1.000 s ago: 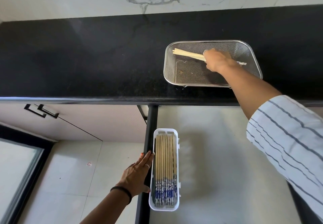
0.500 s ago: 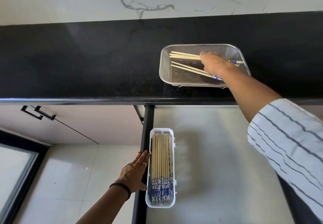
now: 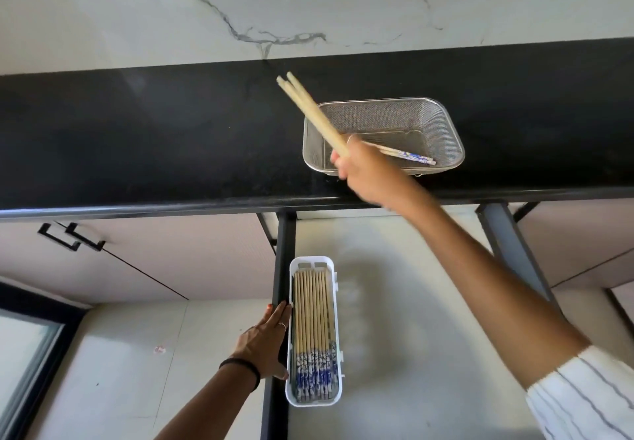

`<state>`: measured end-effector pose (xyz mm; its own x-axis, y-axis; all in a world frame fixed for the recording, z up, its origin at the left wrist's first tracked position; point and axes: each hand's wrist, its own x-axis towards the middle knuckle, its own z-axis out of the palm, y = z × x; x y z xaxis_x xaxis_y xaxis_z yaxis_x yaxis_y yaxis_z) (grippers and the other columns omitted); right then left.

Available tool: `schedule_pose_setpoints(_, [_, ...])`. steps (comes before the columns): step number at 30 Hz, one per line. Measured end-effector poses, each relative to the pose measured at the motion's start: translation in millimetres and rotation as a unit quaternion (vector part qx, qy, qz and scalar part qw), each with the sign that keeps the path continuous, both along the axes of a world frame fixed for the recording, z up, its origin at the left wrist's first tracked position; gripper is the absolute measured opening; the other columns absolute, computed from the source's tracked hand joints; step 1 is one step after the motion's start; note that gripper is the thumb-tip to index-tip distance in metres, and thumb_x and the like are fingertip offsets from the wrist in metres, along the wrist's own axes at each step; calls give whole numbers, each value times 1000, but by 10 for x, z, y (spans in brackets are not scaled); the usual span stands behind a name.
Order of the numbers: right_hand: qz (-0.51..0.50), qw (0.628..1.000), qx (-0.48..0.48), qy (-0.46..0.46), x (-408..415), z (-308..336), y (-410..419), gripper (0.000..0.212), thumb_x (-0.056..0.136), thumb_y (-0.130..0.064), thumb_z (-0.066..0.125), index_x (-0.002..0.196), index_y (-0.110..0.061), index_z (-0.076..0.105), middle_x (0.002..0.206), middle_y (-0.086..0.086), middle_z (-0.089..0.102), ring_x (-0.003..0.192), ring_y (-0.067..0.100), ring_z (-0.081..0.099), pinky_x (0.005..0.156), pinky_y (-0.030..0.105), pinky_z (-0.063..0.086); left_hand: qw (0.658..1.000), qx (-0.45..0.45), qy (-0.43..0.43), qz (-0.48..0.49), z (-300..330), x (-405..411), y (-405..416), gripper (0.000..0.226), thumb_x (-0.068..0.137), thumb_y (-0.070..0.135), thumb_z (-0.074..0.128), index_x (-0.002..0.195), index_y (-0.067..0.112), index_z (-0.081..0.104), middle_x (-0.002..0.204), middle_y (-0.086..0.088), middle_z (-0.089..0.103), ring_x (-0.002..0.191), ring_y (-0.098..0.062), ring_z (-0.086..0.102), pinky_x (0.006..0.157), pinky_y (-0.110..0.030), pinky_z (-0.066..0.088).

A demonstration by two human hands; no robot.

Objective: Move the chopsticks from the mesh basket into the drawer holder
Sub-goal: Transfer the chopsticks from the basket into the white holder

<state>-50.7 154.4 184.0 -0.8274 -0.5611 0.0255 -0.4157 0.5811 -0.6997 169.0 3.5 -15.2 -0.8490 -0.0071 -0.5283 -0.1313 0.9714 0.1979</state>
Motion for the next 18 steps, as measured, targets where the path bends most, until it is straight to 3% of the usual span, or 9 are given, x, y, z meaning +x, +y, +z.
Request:
schedule_pose_setpoints(3, [-2, 991, -35, -127, 463, -336, -31, 8, 94, -9, 42, 95, -14, 48, 89, 12, 56, 62, 13, 45, 55, 27, 36, 1000, 1, -5, 0, -18, 42, 2, 130, 68, 46, 81, 152, 13, -13, 161, 2, -14, 148, -19, -7, 118, -33, 24])
schedule_pose_setpoints(6, [-43, 970, -45, -235, 867, -831, -53, 13, 98, -17, 41, 103, -9, 50, 82, 5, 54, 68, 15, 49, 65, 32, 44, 1000, -2, -1, -4, -37, 86, -1, 131, 68, 48, 81, 152, 12, -13, 161, 0, -15, 148, -20, -8, 120, -34, 17])
schedule_pose_setpoints(12, [-154, 873, -83, -454, 1464, -1722, -135, 16, 98, -13, 45, 108, -1, 50, 71, 2, 51, 60, 10, 47, 61, 26, 44, 1000, -2, 15, -15, -57, 150, -21, 126, 71, 49, 78, 153, 14, -11, 160, 1, -16, 148, -19, -8, 121, -35, 10])
schedule_pose_setpoints(15, [-192, 850, -62, -487, 1615, -2002, -213, 14, 99, -15, 45, 98, -2, 50, 67, 2, 53, 53, 13, 47, 59, 27, 41, 1000, -2, 21, -18, -64, 170, -32, 124, 73, 49, 77, 153, 14, -11, 160, 1, -17, 148, -19, -8, 120, -36, 8])
schedule_pose_setpoints(18, [-212, 844, -28, -492, 1677, -2166, -275, 18, 98, -14, 42, 104, 1, 51, 63, 6, 54, 50, 18, 46, 65, 35, 40, 1000, -2, 21, -19, -69, 184, -41, 124, 73, 48, 77, 153, 14, -11, 160, 2, -18, 148, -19, -8, 120, -36, 7])
